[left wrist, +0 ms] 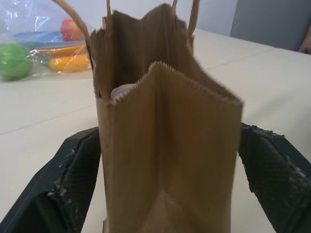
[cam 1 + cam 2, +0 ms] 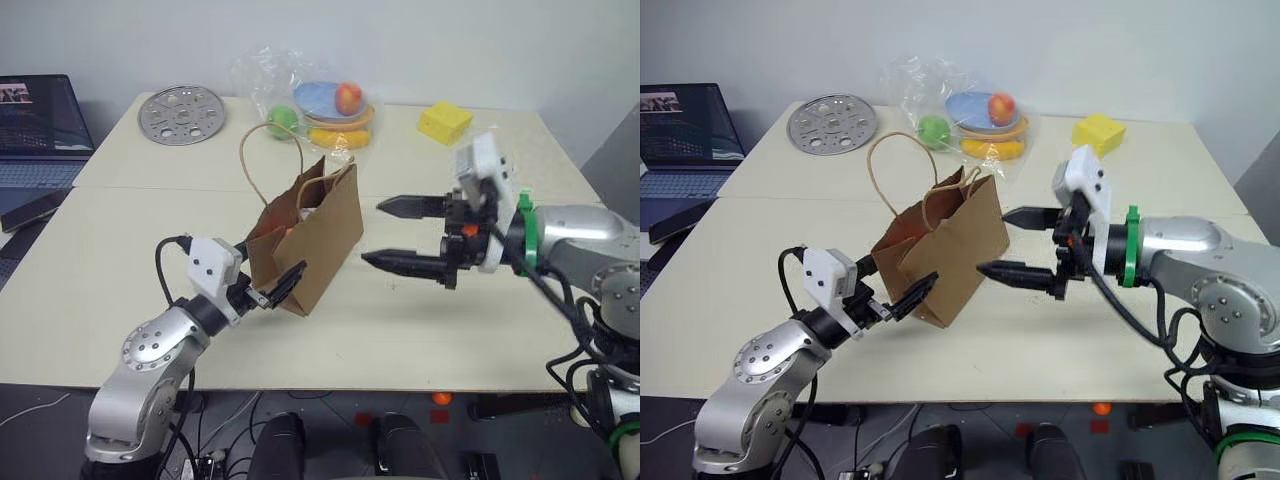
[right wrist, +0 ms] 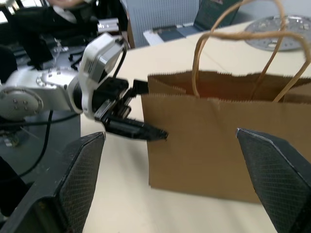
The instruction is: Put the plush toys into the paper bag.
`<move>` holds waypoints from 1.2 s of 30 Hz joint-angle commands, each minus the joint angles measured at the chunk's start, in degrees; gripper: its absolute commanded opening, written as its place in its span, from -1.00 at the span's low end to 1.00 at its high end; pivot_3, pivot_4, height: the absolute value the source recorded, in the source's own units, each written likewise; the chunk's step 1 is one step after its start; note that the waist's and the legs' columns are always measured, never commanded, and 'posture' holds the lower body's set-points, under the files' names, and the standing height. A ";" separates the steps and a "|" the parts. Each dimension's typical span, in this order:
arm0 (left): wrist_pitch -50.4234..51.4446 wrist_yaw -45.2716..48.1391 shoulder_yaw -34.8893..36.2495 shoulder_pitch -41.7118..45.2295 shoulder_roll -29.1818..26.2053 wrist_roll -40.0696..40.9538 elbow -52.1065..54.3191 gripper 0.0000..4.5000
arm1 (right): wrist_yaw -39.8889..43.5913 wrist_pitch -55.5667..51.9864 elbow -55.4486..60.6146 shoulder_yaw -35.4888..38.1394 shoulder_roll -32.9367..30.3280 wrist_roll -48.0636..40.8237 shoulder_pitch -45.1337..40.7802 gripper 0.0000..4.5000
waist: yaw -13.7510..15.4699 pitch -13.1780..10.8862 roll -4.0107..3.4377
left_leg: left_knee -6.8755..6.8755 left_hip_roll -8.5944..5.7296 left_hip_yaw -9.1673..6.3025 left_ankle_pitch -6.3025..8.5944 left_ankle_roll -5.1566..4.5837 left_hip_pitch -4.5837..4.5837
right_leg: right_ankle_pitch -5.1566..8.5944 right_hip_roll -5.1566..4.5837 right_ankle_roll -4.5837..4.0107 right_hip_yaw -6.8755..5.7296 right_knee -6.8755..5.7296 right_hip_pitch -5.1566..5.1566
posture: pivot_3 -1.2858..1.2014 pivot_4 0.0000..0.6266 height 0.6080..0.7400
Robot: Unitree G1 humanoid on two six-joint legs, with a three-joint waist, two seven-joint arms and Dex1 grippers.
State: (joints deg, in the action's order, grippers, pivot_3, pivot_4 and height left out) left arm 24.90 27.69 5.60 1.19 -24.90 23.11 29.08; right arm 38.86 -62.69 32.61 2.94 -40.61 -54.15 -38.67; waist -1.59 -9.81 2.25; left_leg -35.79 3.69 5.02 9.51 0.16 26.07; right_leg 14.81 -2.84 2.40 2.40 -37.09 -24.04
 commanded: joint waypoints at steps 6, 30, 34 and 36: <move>-3.59 0.80 -0.17 1.07 1.85 -0.07 -3.05 -0.24 | -0.28 1.78 3.35 1.87 -2.43 -1.20 0.64 1.00 | -0.02 0.00 0.01 | -0.02 0.03 -0.05 0.00 0.01 -0.01 | -0.09 -0.02 0.15 0.00 0.03 0.01 | 0.03 -0.52 1.00; -8.81 52.22 -12.60 45.61 -3.57 4.47 -50.32 -1.00 | -8.32 -9.09 -2.14 23.08 -22.99 -22.97 0.38 1.00 | 1.24 -0.04 -0.01 | -0.18 -0.18 -0.04 0.02 -0.14 0.35 | -0.12 0.09 0.20 -0.12 0.23 -0.08 | 0.03 -0.52 1.00; -19.37 57.54 -14.34 51.02 0.75 -0.75 -64.76 -1.00 | -11.07 -9.33 -1.73 26.41 -24.80 -27.95 6.03 1.00 | 1.28 -0.04 0.00 | -0.20 -0.11 -0.12 0.03 -0.16 0.44 | -0.13 0.25 0.22 -0.13 0.20 -0.15 | 0.03 -0.52 1.00; -22.83 60.13 -14.93 52.66 2.68 -2.53 -69.71 -1.00 | -11.42 -9.38 -1.05 28.64 -25.42 -28.55 10.35 1.00 | 1.39 -0.05 0.01 | -0.23 -0.07 -0.18 0.02 -0.16 0.50 | -0.16 0.33 0.27 -0.14 0.19 -0.16 | 0.03 -0.52 1.00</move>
State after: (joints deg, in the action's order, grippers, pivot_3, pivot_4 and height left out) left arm 5.53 85.52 -9.33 51.65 -22.61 21.41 -39.03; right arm 28.00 -72.24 30.74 28.63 -65.05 -81.60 -29.04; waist -0.21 -9.86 2.26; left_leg -36.02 3.62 4.81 9.54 0.00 26.60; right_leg 14.63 -2.50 2.71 2.25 -36.90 -24.21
